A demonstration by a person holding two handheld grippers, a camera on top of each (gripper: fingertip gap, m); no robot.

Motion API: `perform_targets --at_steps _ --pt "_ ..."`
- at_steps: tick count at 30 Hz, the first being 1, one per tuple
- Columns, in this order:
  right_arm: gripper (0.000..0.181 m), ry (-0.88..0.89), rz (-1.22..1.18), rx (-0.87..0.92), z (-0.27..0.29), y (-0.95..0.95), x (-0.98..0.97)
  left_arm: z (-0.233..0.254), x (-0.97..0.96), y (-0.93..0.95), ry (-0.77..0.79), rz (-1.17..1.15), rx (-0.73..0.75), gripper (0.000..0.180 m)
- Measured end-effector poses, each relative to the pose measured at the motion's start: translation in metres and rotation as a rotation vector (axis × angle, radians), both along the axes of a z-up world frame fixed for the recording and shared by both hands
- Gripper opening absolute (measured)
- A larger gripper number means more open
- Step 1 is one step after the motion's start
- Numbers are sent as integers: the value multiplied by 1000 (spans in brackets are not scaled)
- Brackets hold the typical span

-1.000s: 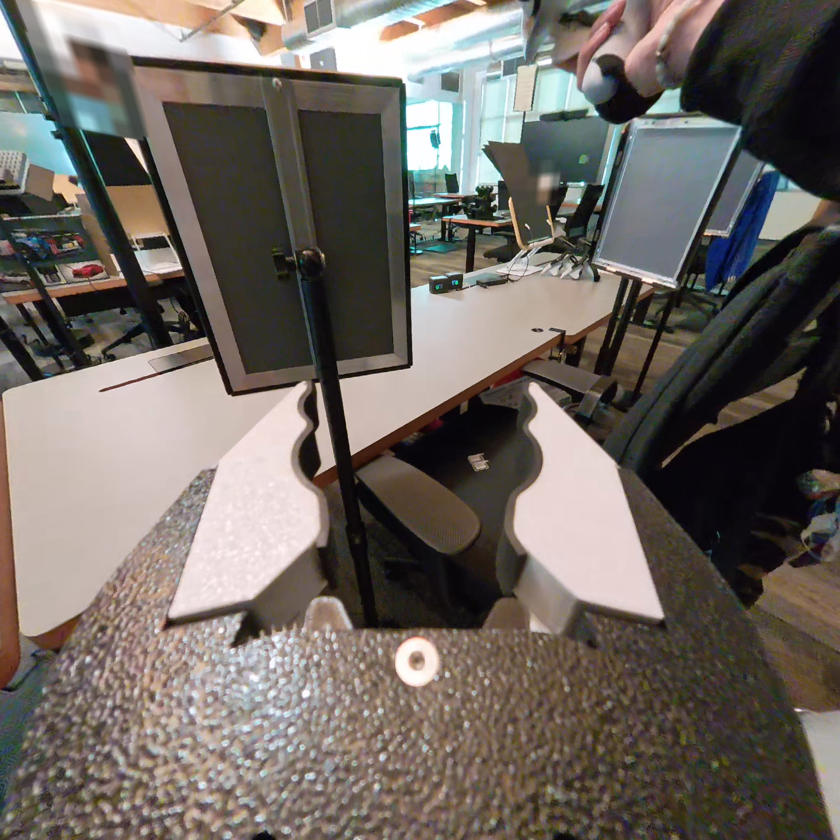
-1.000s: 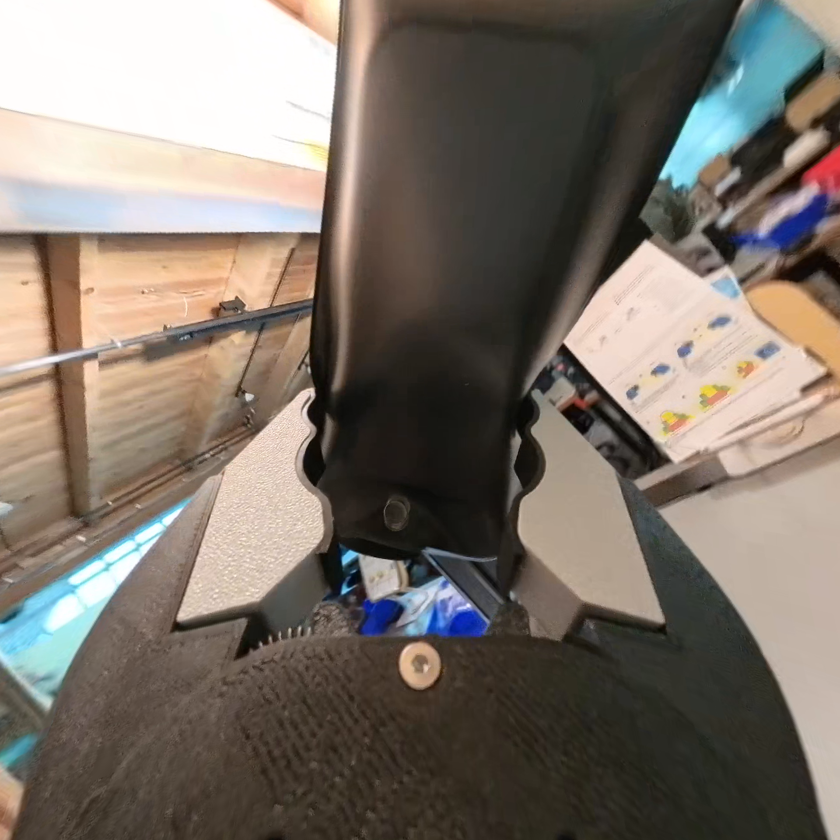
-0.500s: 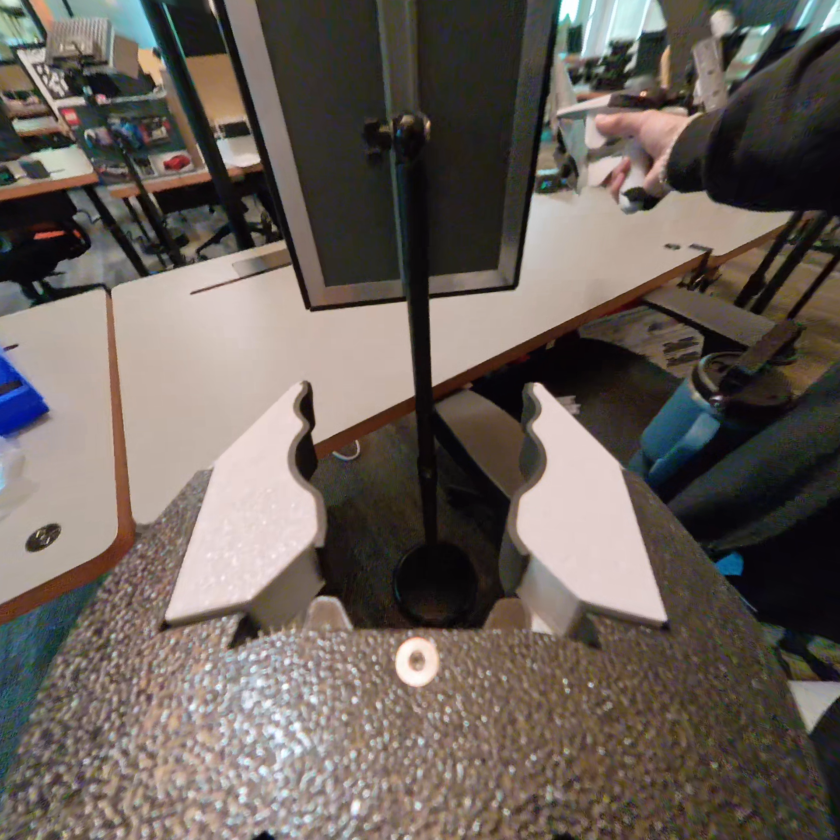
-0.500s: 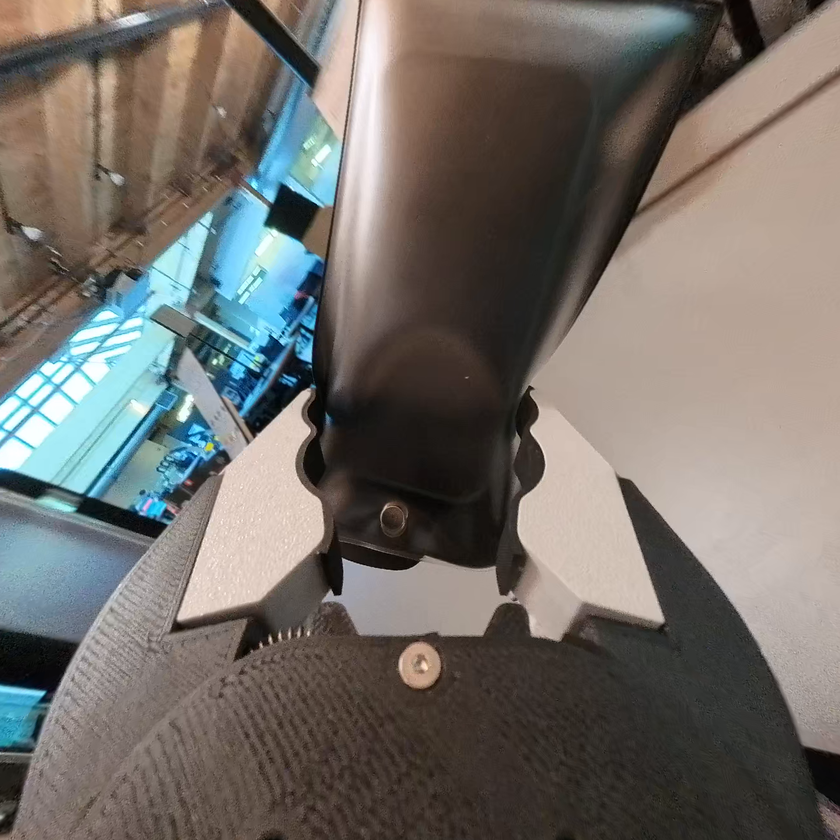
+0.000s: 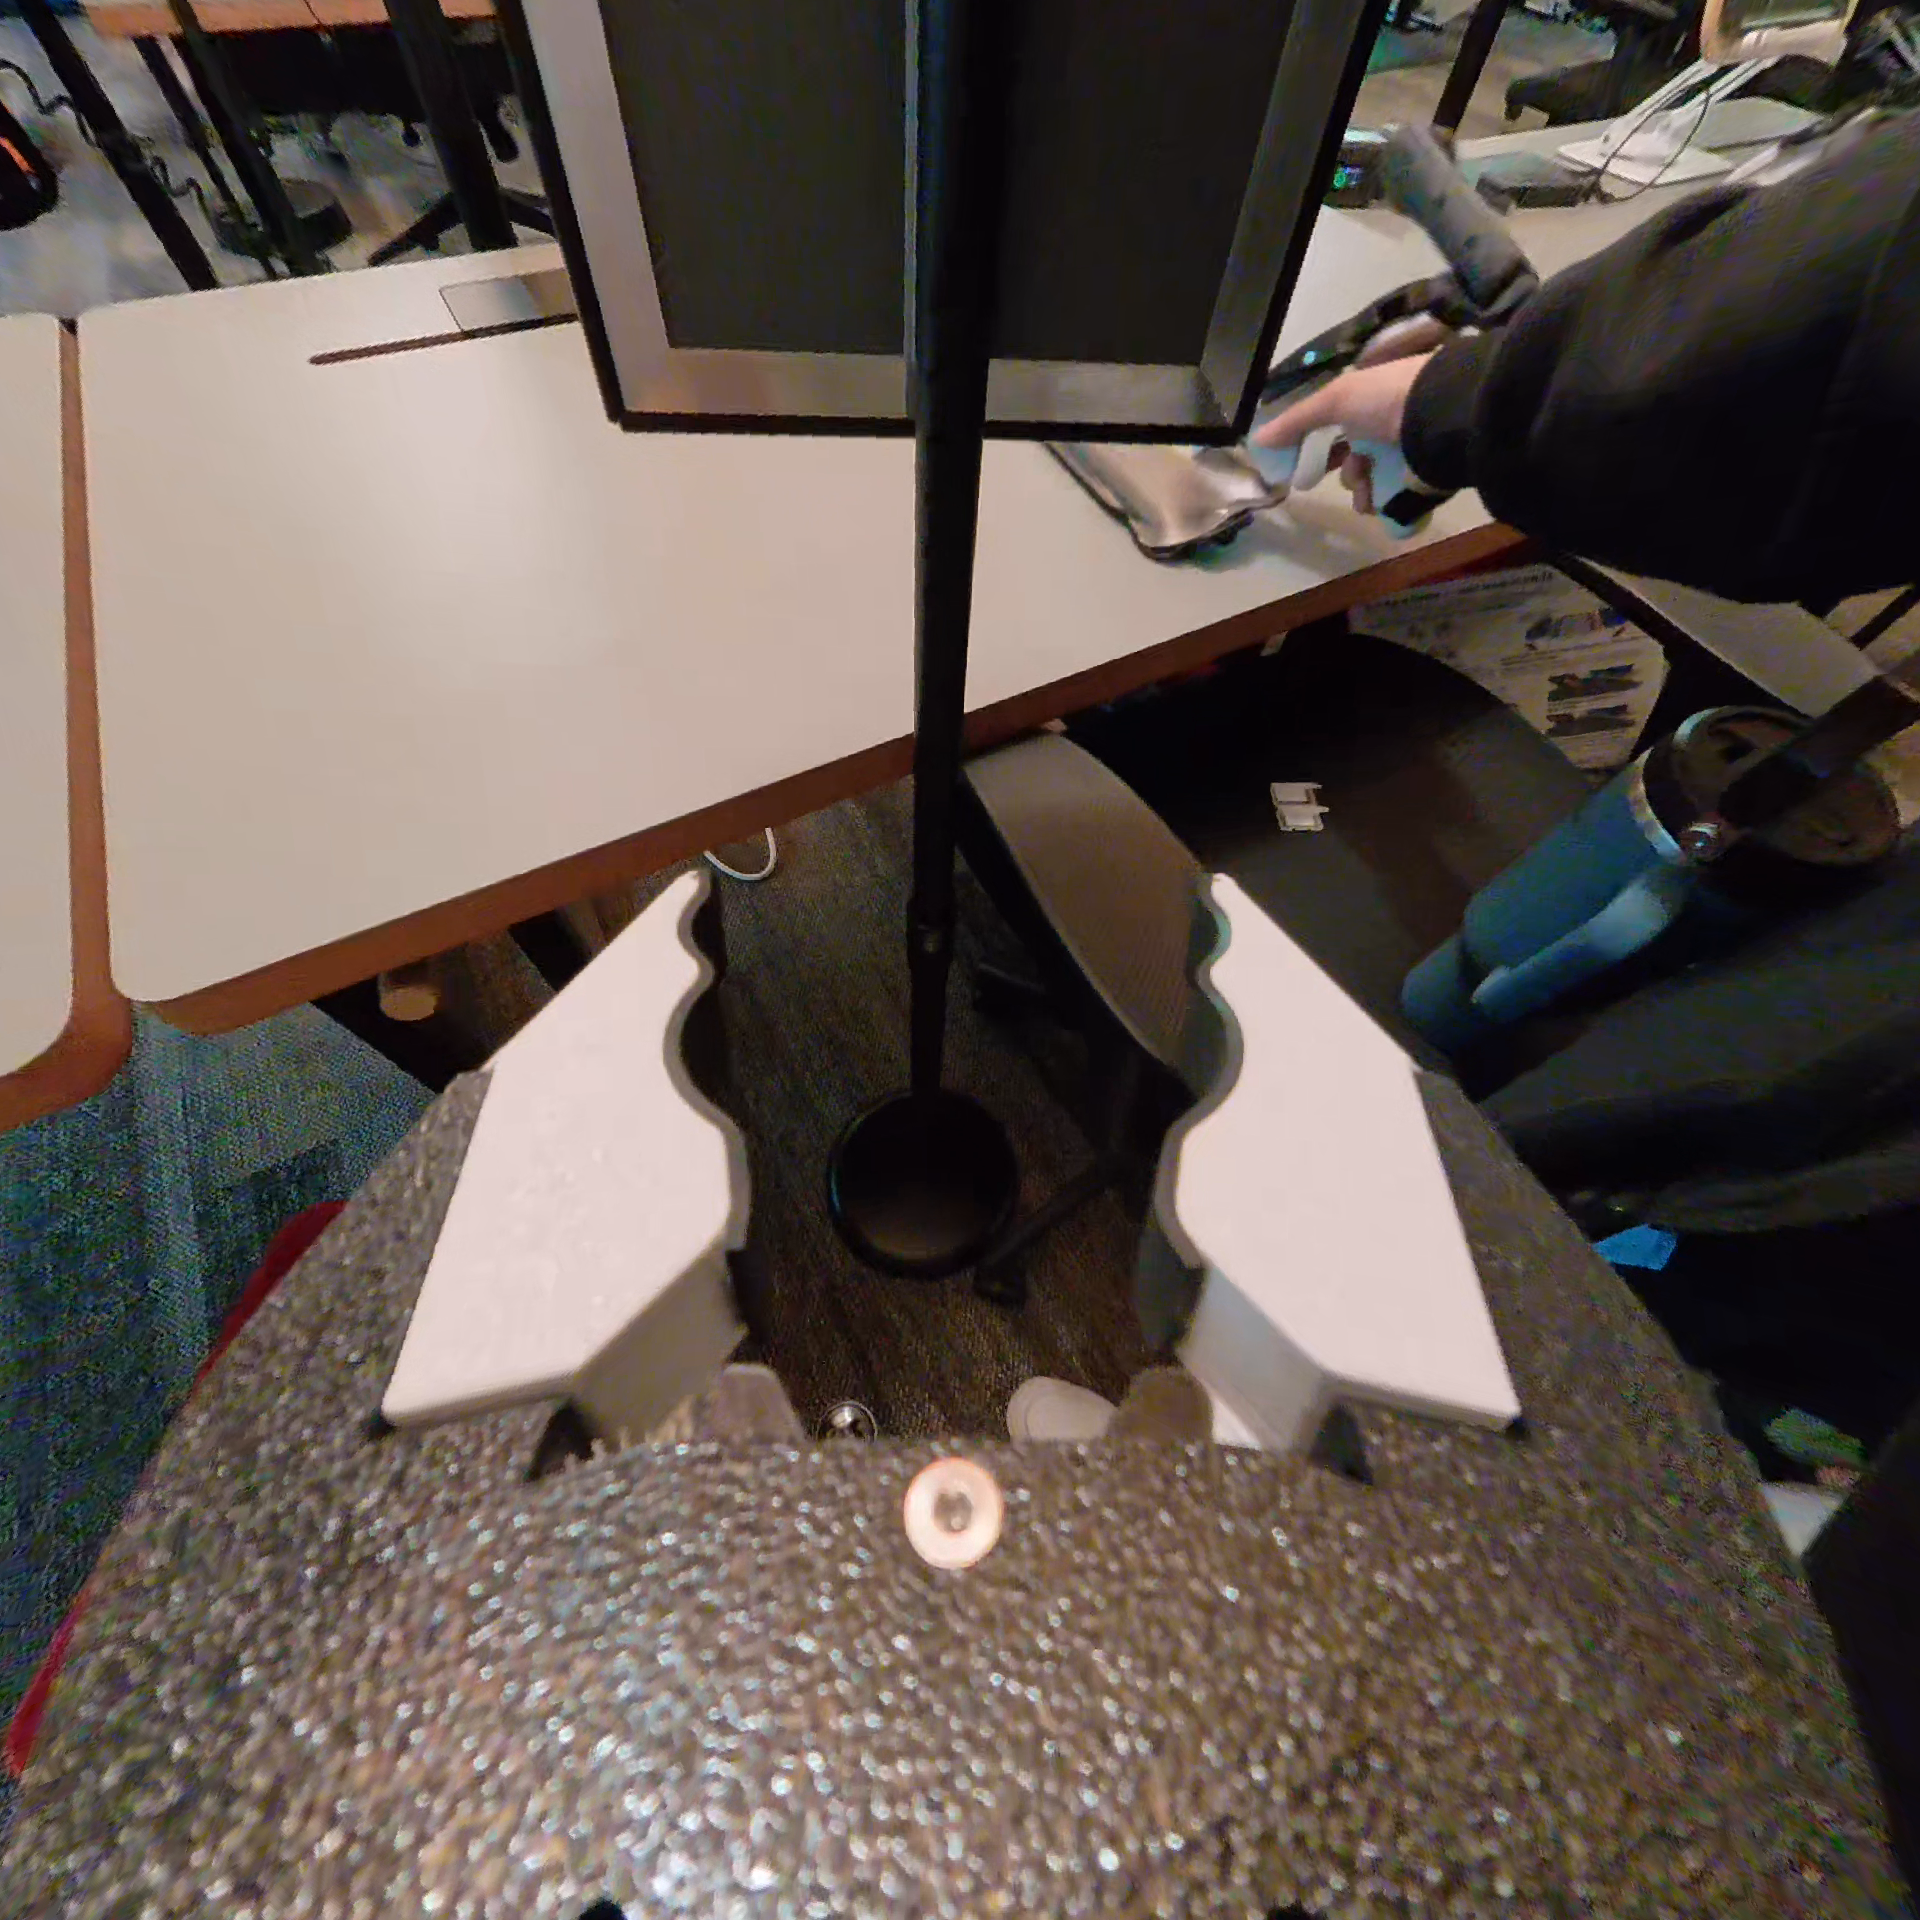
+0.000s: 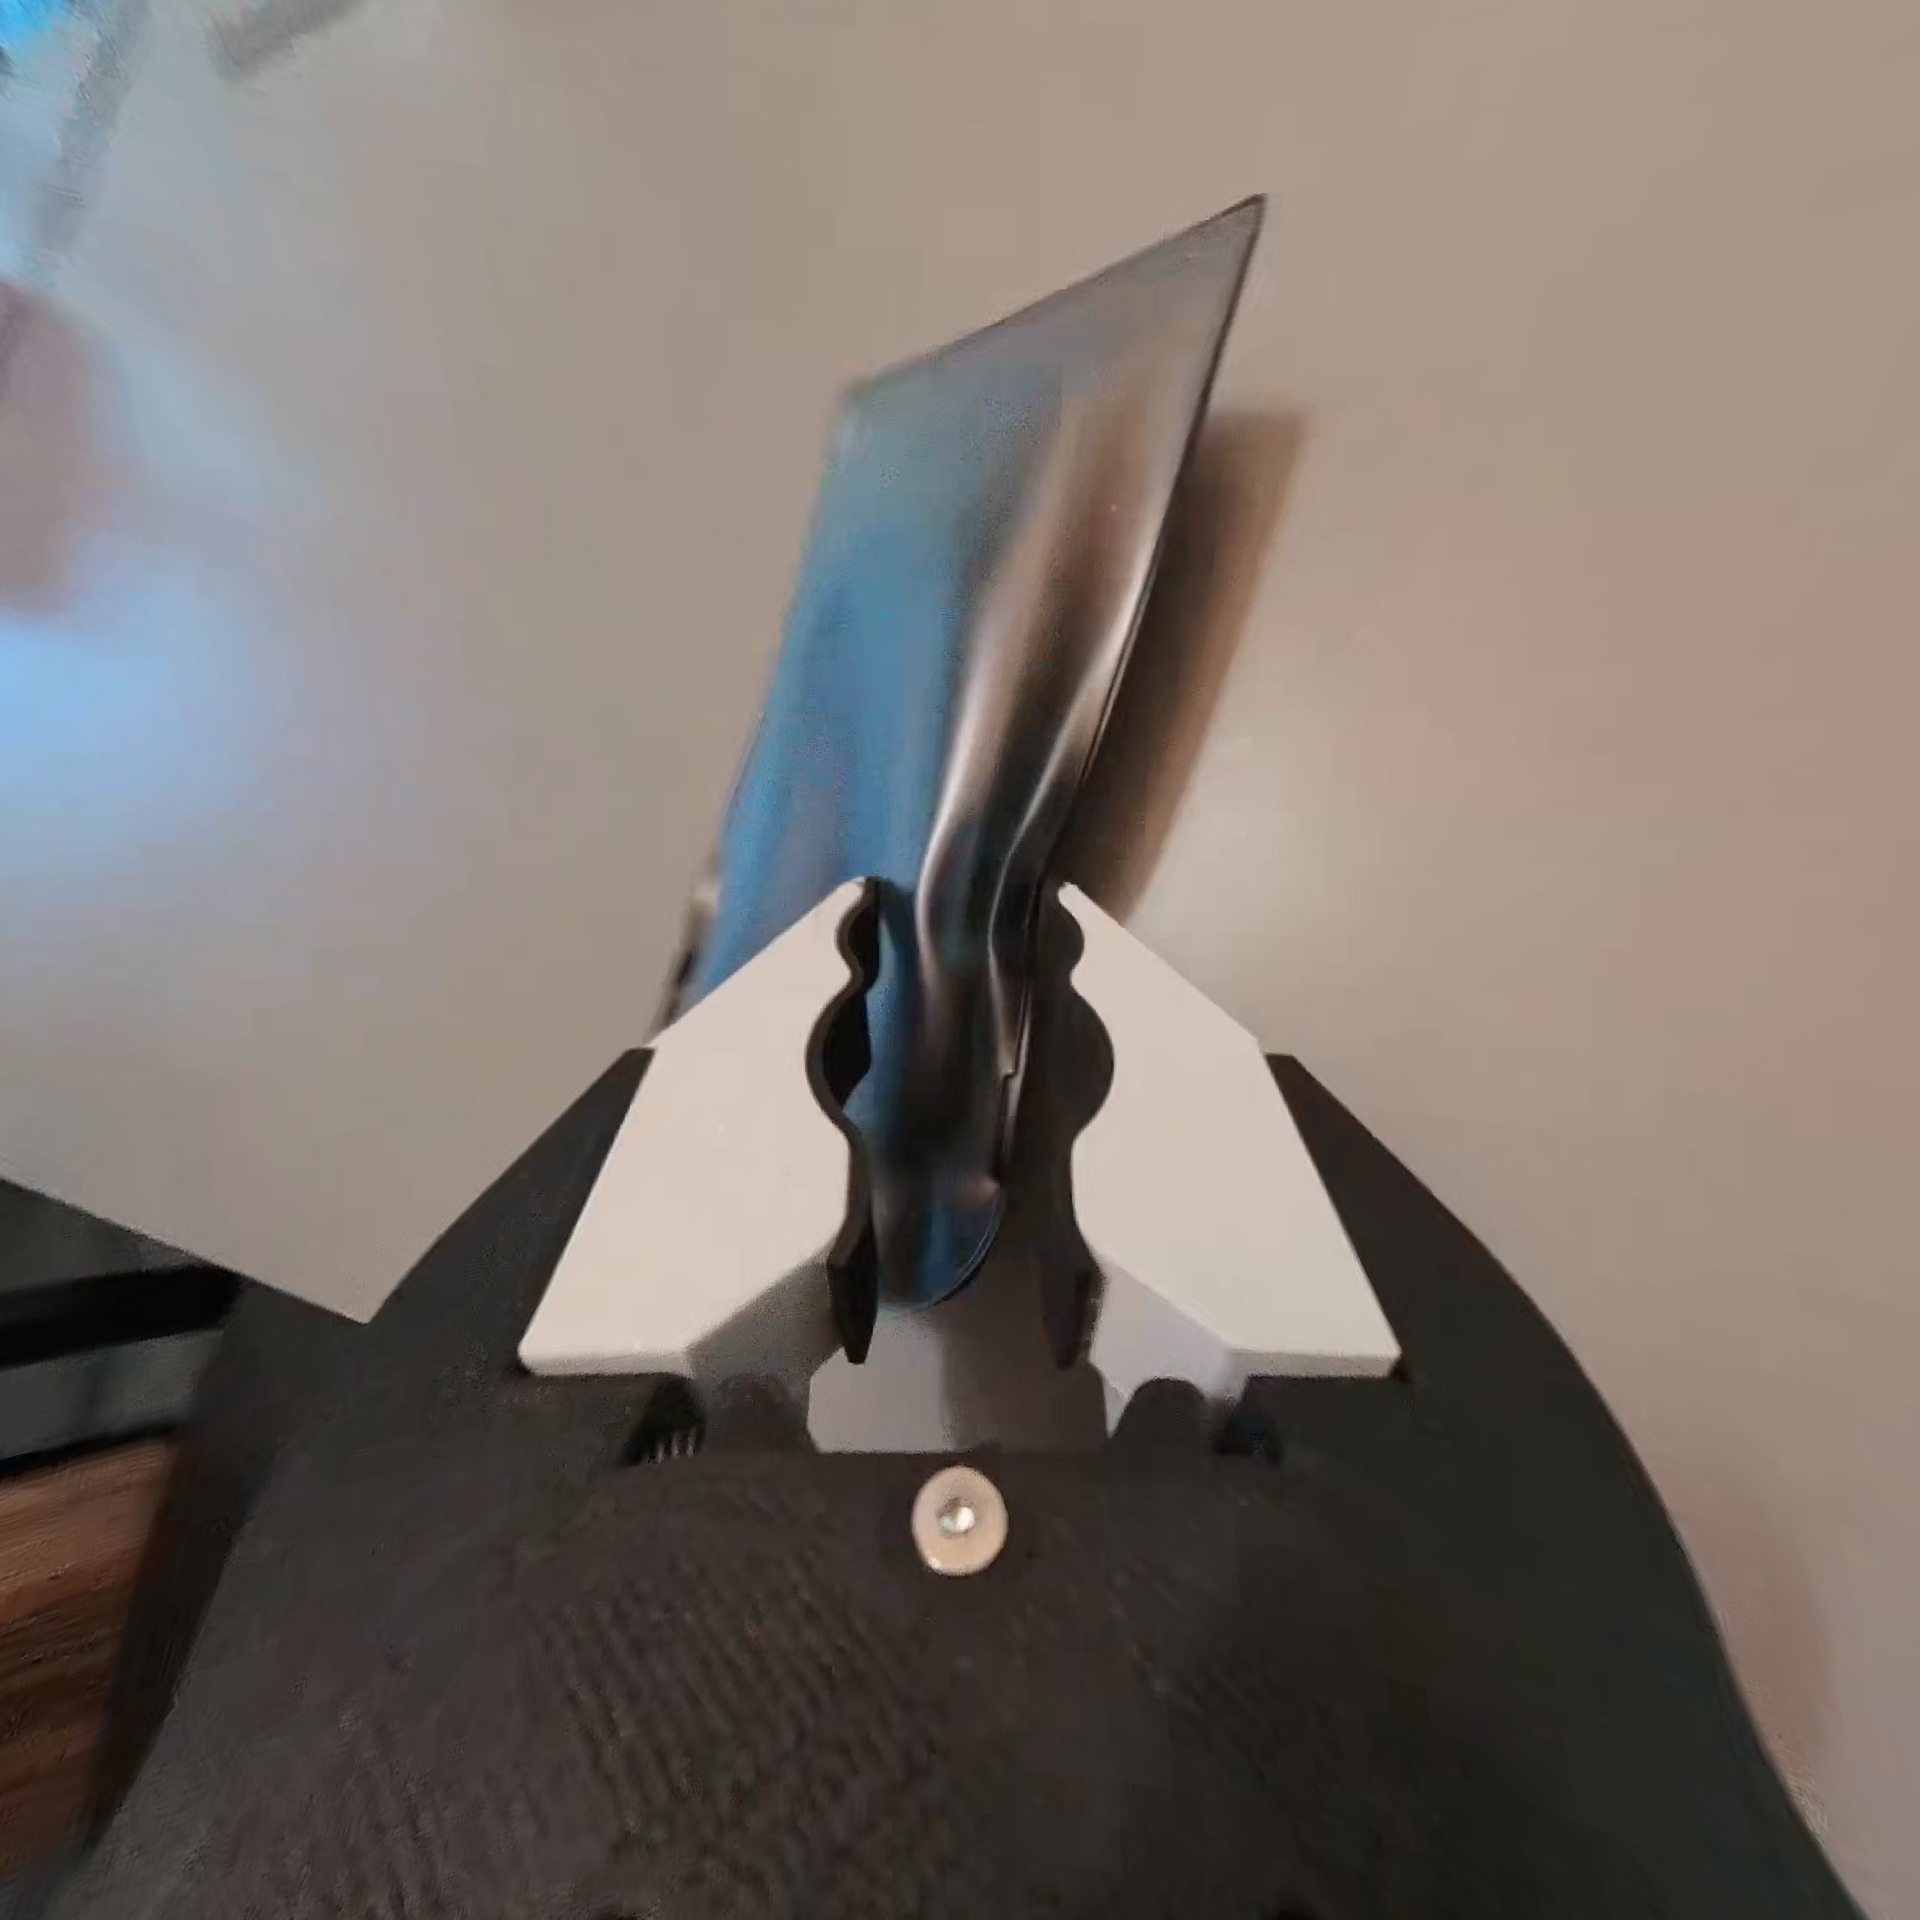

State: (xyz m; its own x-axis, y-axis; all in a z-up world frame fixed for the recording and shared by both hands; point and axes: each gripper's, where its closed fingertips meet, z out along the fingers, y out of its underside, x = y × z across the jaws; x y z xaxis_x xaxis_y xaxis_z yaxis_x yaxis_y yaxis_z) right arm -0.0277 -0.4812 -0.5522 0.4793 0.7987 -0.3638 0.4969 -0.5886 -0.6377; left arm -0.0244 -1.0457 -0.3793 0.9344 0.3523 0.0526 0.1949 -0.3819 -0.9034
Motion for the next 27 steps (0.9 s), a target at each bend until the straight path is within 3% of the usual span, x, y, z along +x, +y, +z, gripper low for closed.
perform_targets --at_steps 1,7,11,14,19,23,25,27 --pt "34 -117 48 65 -12 0 3 -3 1 0 -3 -1 -5 87" --pt "29 -262 177 327 -7 2 -13 -15 7 9 -28 -25 -9 88" --pt "33 -296 175 391 -4 1 -14 -11 8 11 -20 -32 6 88" --pt "36 -209 62 449 23 6 -17 -5 10 7 -2 -33 21 88" --pt "54 151 -467 589 178 48 14 15 11 -8 57 -36 58 89" --pt "68 444 -678 816 376 26 64 32 18 -30 103 -44 102 88" --pt "84 607 -805 931 473 -15 107 37 24 -42 120 -50 123 87" --pt "84 785 -855 1033 555 -73 137 43 29 -54 142 -63 142 86"
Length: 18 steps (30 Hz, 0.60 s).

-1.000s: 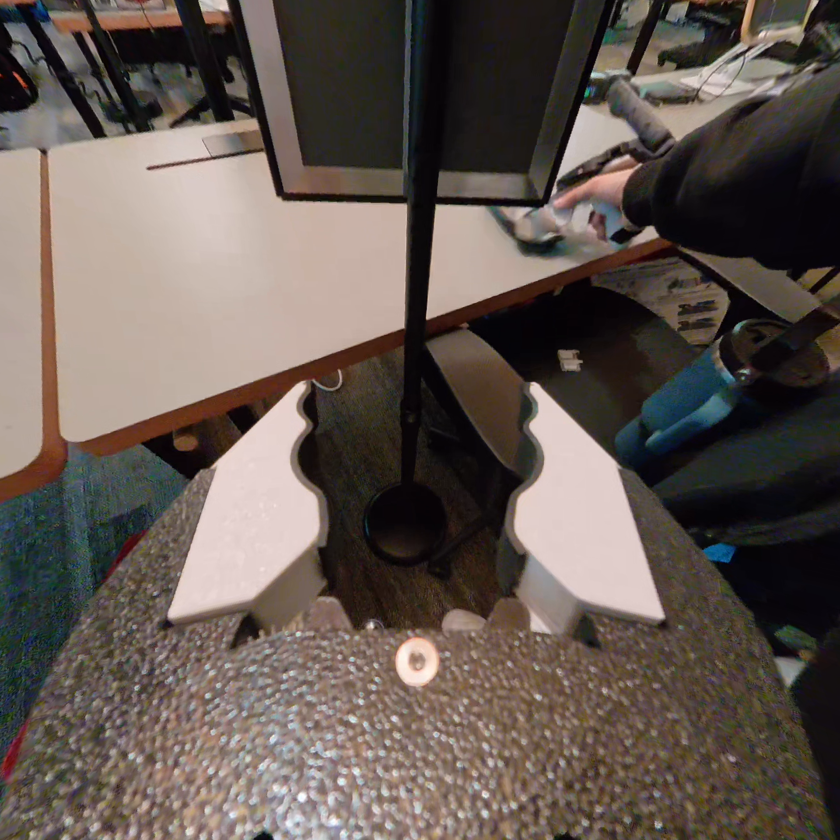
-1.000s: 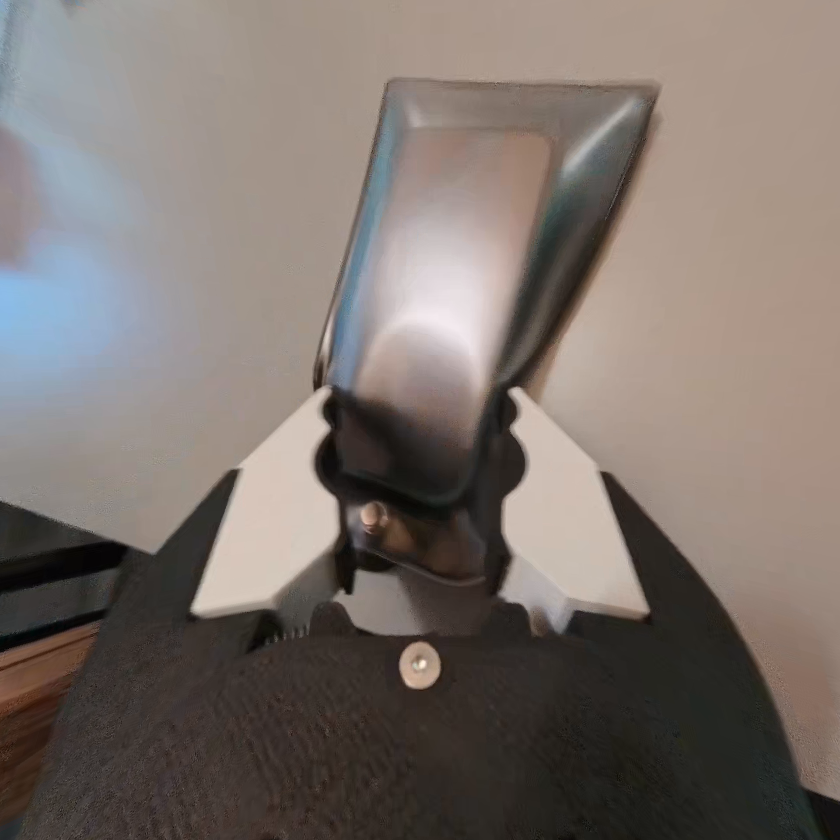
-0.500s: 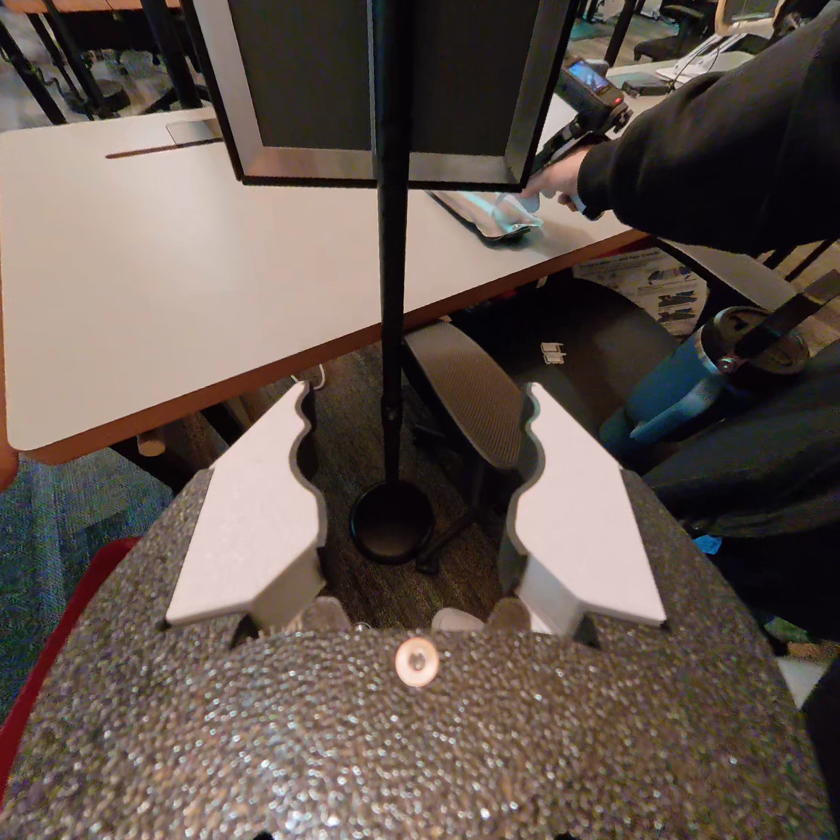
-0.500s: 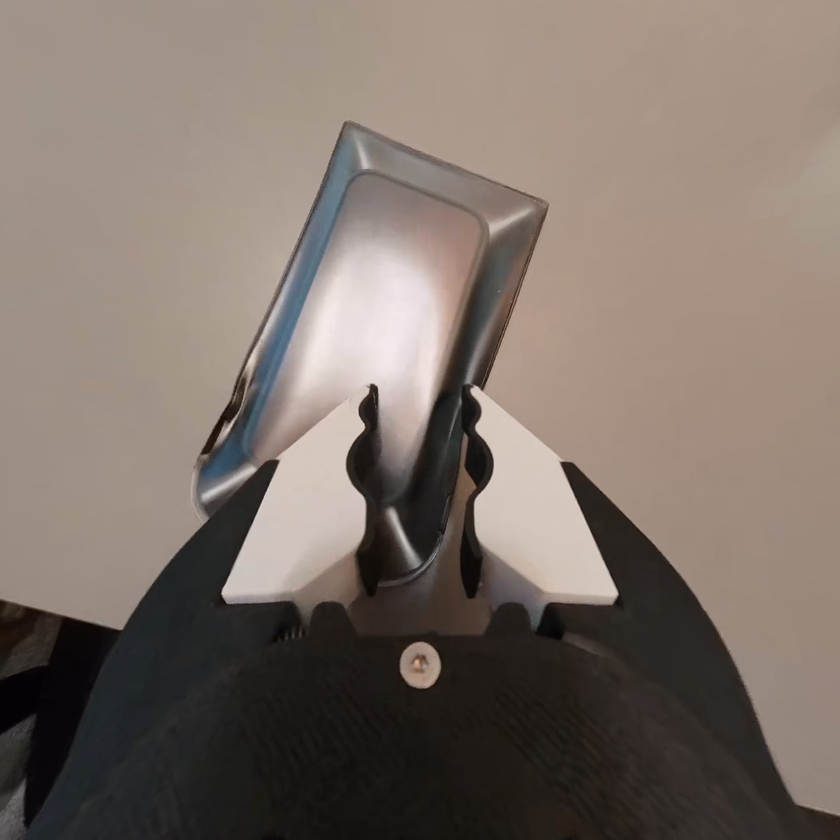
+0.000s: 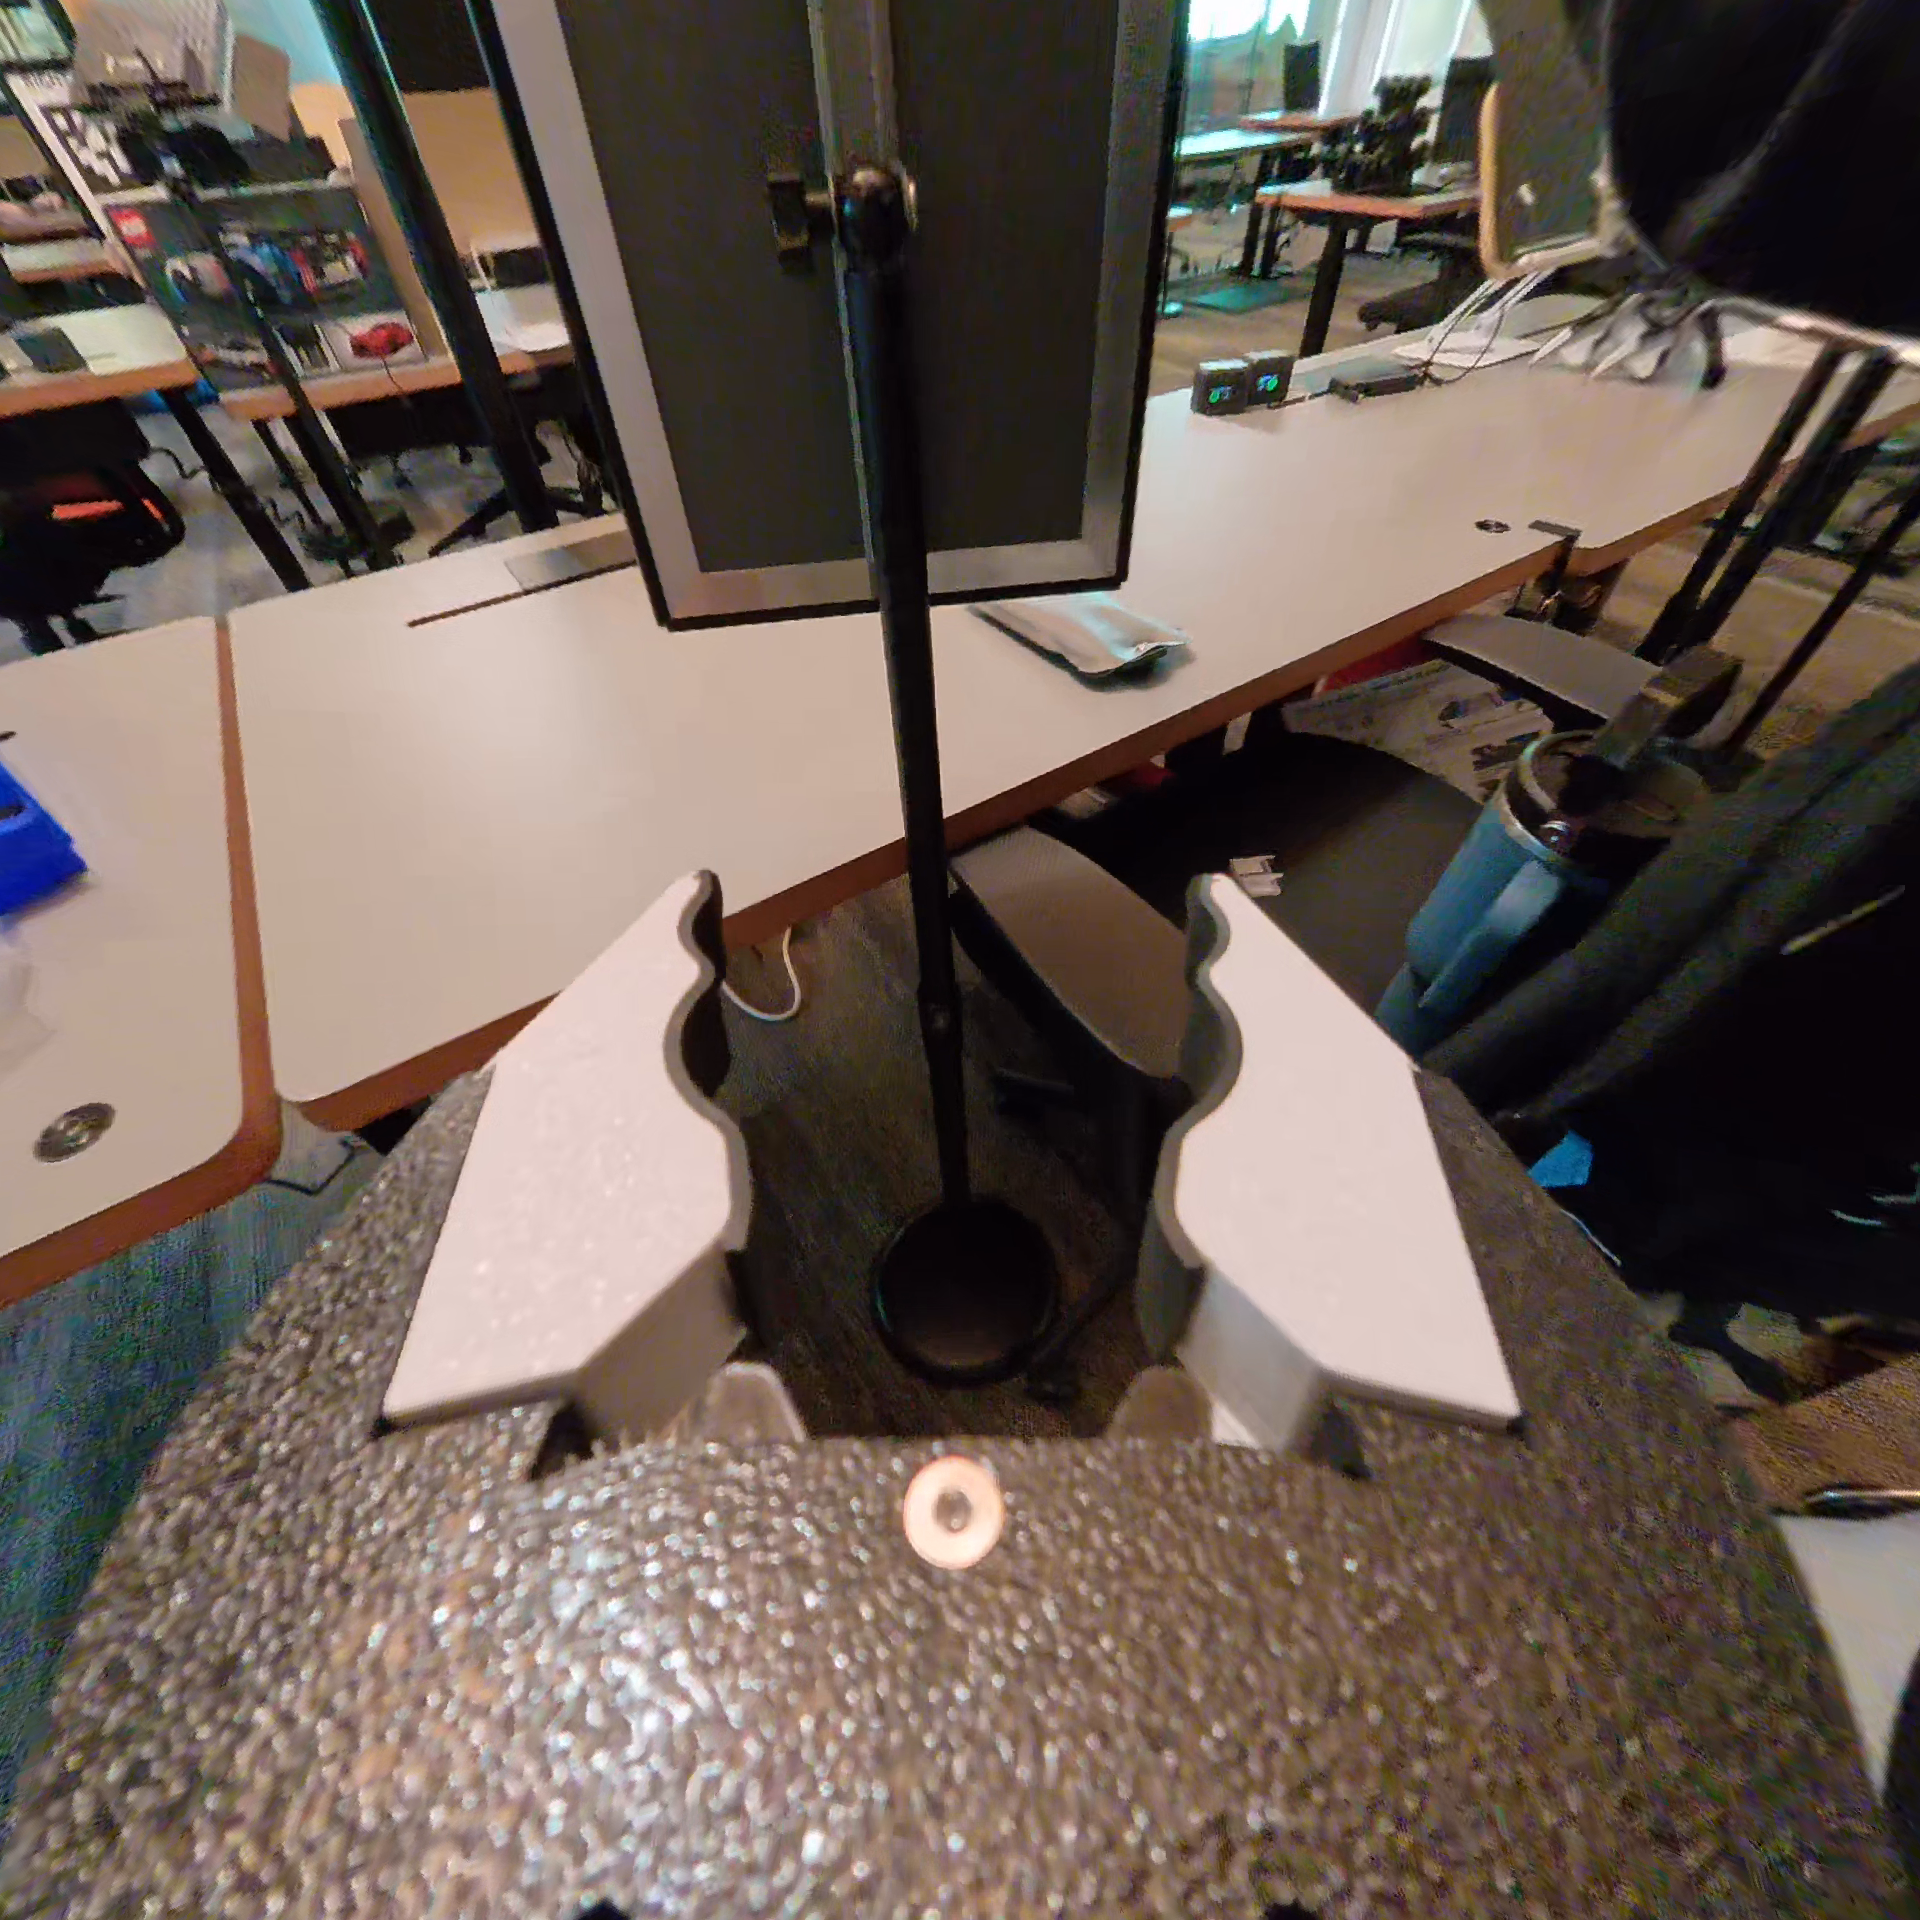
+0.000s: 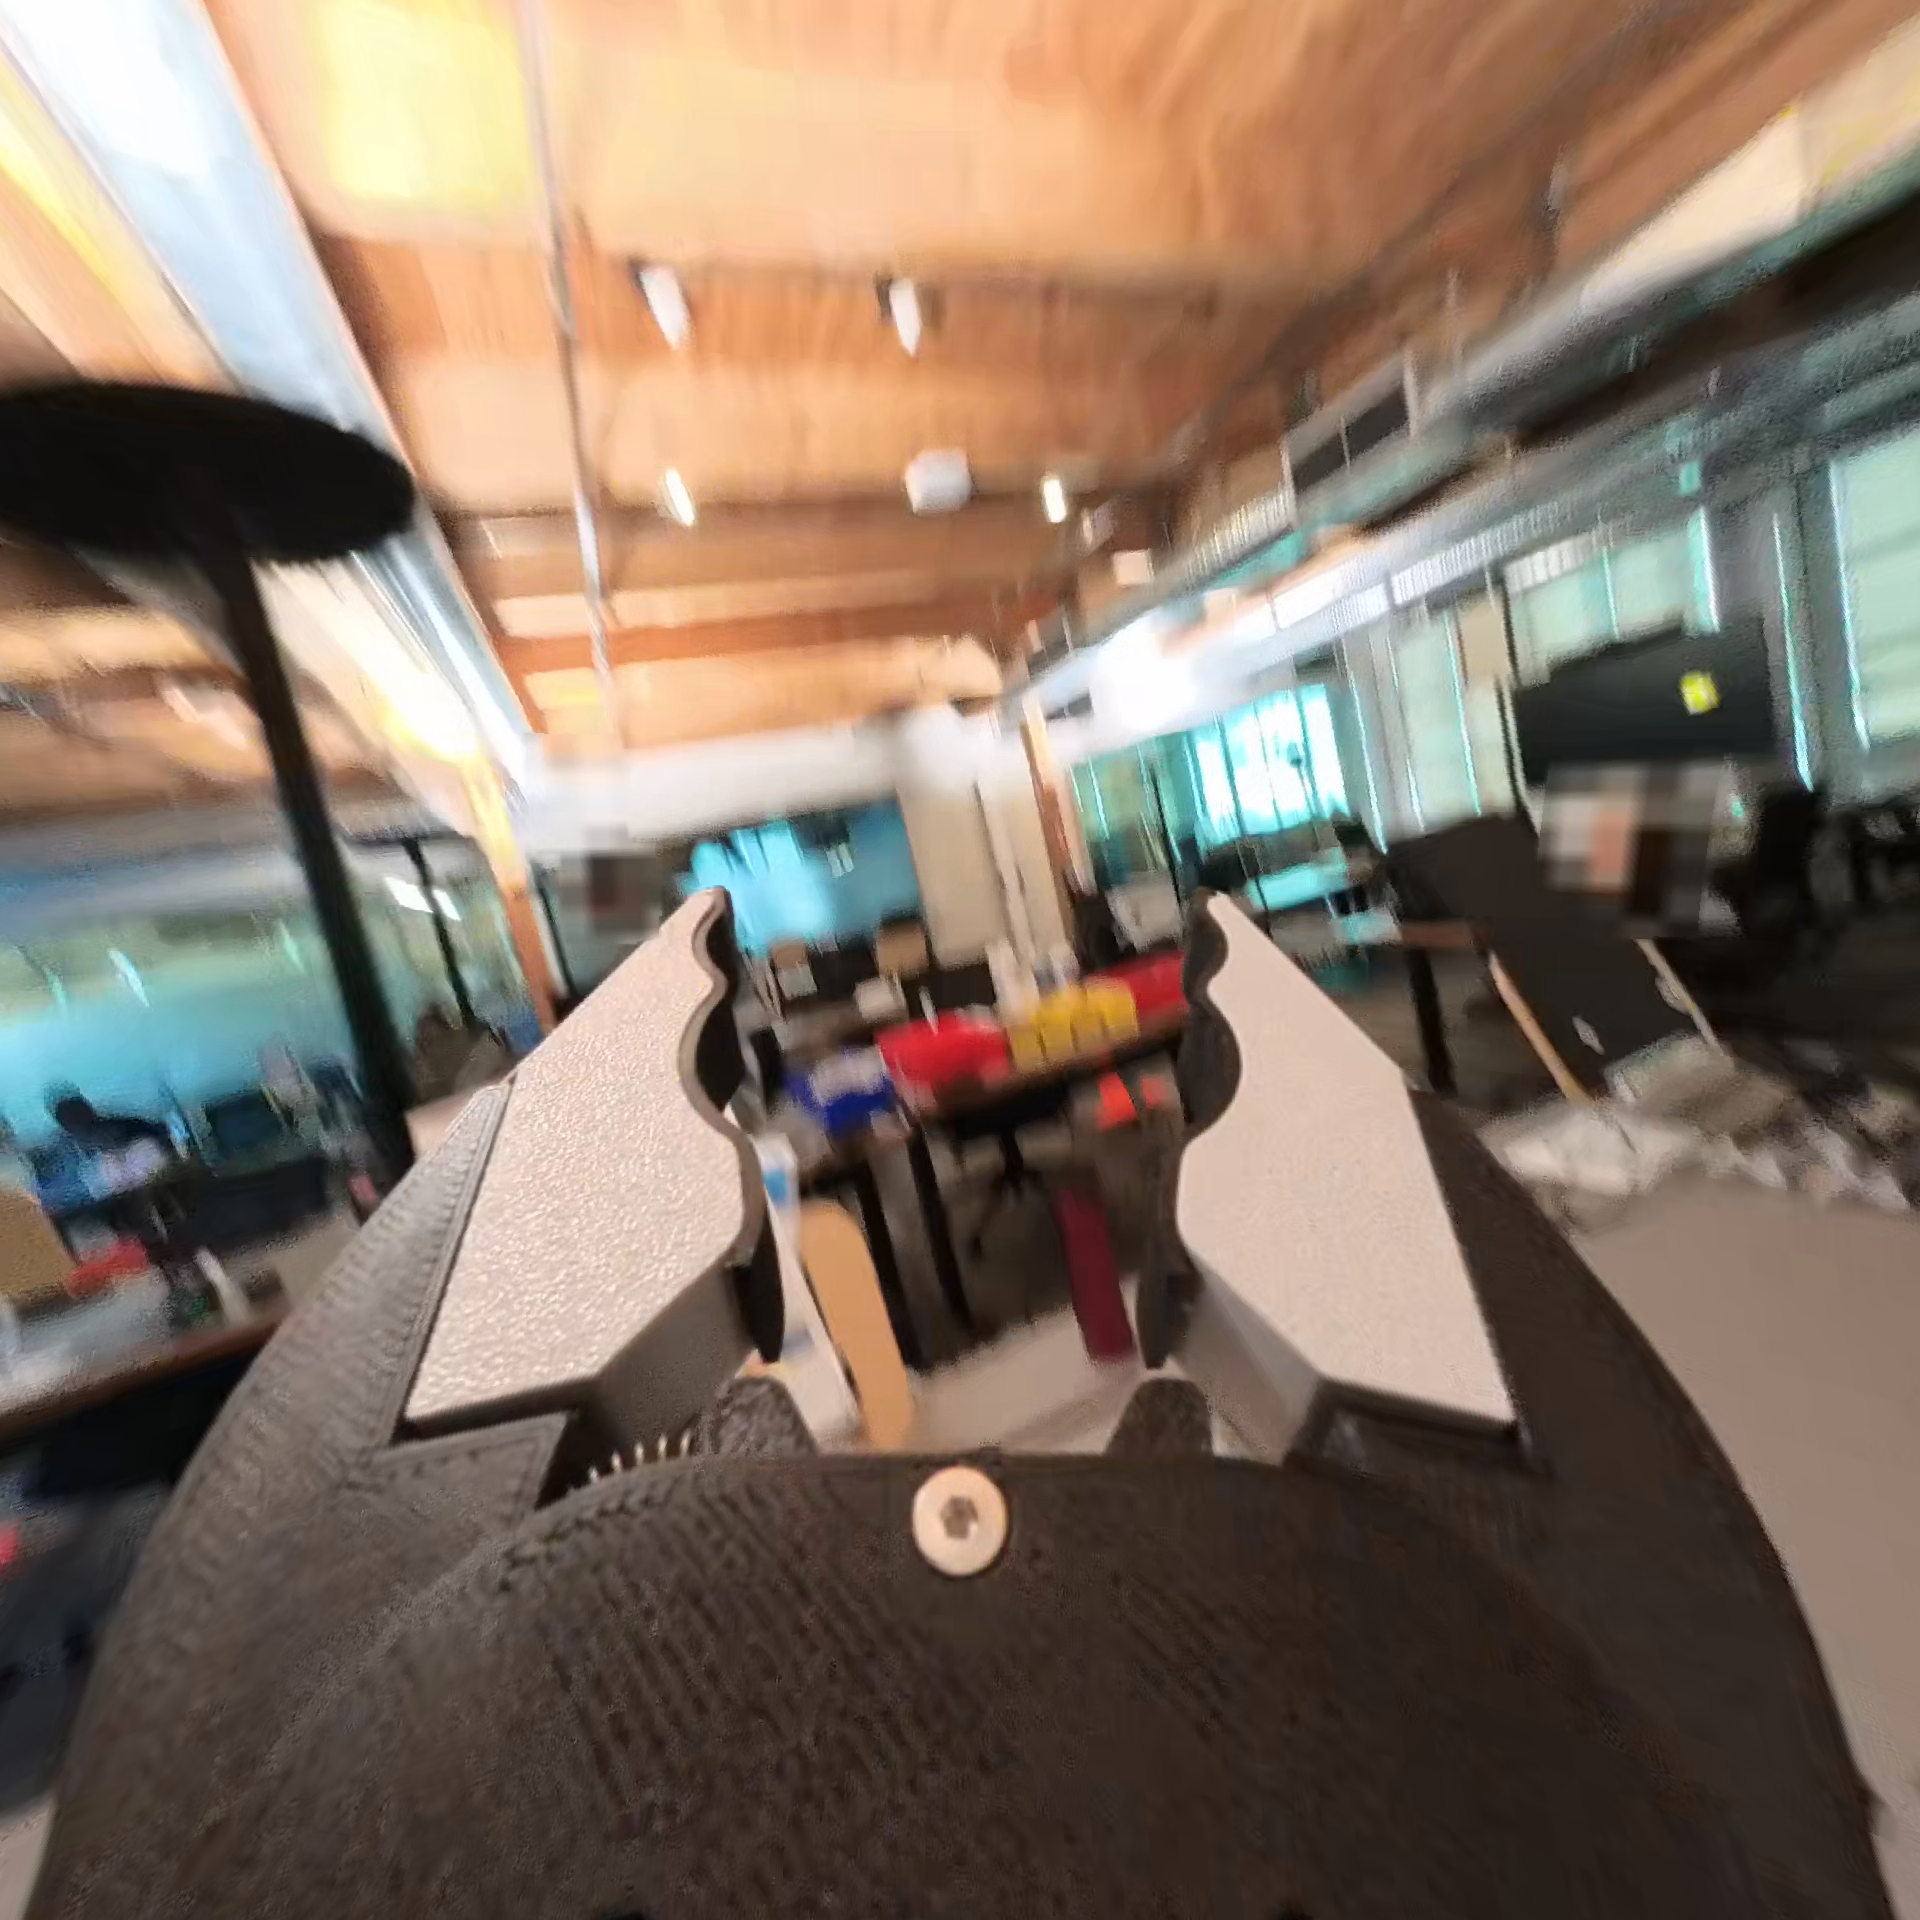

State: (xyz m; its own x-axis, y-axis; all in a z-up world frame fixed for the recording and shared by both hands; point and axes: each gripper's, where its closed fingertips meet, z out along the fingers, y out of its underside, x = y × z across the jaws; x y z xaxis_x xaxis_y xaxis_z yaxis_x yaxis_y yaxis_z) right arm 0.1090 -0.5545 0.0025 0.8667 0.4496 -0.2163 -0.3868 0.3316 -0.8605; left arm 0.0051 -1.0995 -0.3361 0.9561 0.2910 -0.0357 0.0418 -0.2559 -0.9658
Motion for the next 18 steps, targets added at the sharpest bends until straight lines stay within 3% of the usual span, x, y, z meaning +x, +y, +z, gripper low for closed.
perform_targets --at_steps 3,7,12,18 --pt "78 42 172 164 87 -94 -16 15 9 -16 24 -13 38 85" --pt "81 -99 537 132 107 -216 -93 33 23 -34 49 -22 63 84" --pt "75 -215 853 63 26 -335 -139 41 46 -52 63 -53 56 83" --pt "76 -638 1125 140 -156 -462 -150 13 56 -79 -5 -23 21 82"
